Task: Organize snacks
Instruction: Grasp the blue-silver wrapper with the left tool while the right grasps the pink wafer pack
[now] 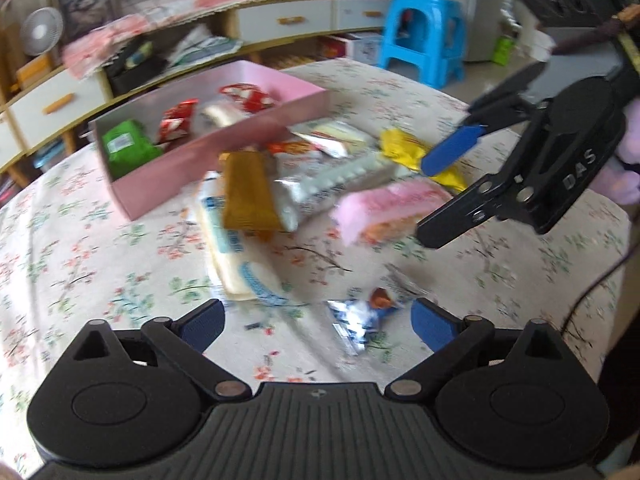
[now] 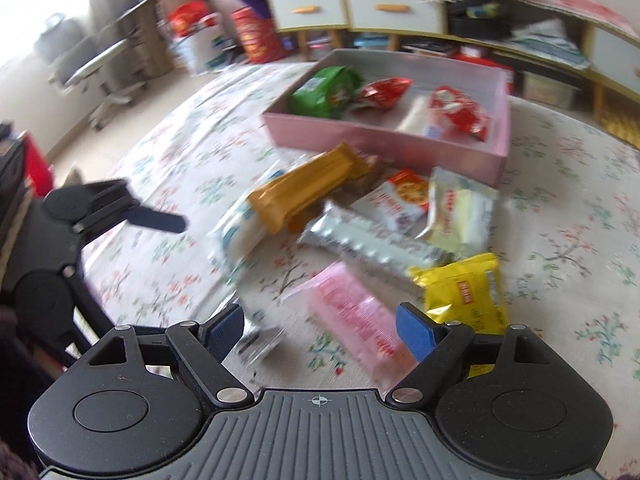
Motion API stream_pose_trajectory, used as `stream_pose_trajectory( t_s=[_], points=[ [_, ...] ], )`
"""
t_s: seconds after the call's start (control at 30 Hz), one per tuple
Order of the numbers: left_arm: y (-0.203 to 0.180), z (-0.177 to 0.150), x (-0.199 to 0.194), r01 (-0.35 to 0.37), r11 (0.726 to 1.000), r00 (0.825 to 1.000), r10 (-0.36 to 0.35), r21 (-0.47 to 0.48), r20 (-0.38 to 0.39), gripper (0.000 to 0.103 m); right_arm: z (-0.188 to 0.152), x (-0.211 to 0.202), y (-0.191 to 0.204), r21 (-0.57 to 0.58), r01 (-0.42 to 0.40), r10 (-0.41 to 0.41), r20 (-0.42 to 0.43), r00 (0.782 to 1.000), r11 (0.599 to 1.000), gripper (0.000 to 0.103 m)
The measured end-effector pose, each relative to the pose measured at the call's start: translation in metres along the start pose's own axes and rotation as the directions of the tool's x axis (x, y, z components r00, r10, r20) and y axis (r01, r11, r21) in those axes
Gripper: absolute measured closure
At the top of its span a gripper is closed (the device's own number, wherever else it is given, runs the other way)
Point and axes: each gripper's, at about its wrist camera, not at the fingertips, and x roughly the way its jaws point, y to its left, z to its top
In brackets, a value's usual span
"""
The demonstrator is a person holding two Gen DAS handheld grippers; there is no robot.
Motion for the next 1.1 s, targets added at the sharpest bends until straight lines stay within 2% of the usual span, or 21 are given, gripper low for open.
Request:
stream_pose_trajectory(
  t_s=[0.2,0.37,0.47,0.6,0.73,0.8,0.93,1.1],
  points=[
    [-0.013,0.002,0.007,0.070,0.995,0.998,-0.070,0.065,-0.005,0.031,-0.004,0.007,-0.003,-0.040,-0.038,0.038,0.007,0.999,0.998,0.018],
    [-0.022,0.004,0.012,0.116,0.988,0.993,-0.115,0.099,-0.017,0.047,0.002,0.011,-0.010,-0.037,-0.031,0.032,0.022,0.999,0.999,0.018],
    [-0.024,0.004,0.017,0.109,0.988,0.994,-0.105,0.109,-0.043,0.053,0.002,0.017,-0.012,-0.056,0.001,0.000,0.004,1.000,0.998,0.019],
    [-0.023,0.005,0.020,0.049,0.995,0.997,-0.044,0.082,-0.060,0.067,-0.002,0.023,-0.012,-0.078,0.029,-0.031,-0.025,0.999,0.997,0.021],
    [-0.016,0.008,0.018,-0.024,1.000,0.997,0.025,0.015,-0.076,0.071,-0.004,0.021,-0.011,-0.085,0.035,-0.039,-0.042,0.998,0.996,0.025],
    [-0.013,0.008,0.017,-0.044,0.999,0.996,0.043,-0.008,-0.083,0.074,-0.005,0.019,-0.010,-0.081,0.022,-0.026,-0.055,0.998,0.996,0.030],
    [-0.007,0.008,0.015,-0.043,0.998,0.996,0.040,-0.035,-0.077,0.073,-0.007,0.016,-0.002,-0.100,-0.009,0.001,-0.077,0.997,0.995,0.032],
    [-0.006,0.007,0.018,-0.048,0.998,0.998,0.045,-0.052,-0.045,0.072,-0.010,0.022,0.002,-0.119,0.035,-0.045,-0.079,0.996,0.992,0.032]
  ],
)
